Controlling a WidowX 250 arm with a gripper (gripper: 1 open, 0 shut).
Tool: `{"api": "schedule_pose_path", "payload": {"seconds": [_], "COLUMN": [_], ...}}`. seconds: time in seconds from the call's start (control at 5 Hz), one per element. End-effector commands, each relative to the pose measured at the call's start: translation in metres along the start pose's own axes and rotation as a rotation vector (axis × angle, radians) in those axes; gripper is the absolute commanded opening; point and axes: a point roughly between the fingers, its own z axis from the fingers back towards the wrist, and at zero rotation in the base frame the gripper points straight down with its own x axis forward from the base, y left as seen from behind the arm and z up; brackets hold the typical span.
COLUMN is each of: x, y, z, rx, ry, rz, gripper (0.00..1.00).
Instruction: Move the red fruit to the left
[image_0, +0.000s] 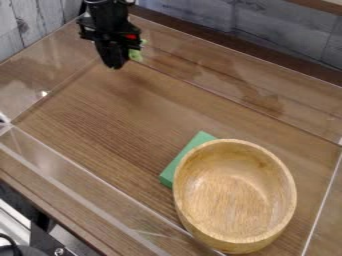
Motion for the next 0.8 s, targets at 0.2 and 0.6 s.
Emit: {"api": "schedule_pose_path", "payload": {"seconds": [0.2,0.6], "x": [-0.011,-0.023], "y": [0.020,0.040], "z": [0.012,-0.003], "rx": [0.039,0.045], "ry": [-0.043,-0.037], "rz": [0.068,0.162], "gripper": [0.00,0.00]}}
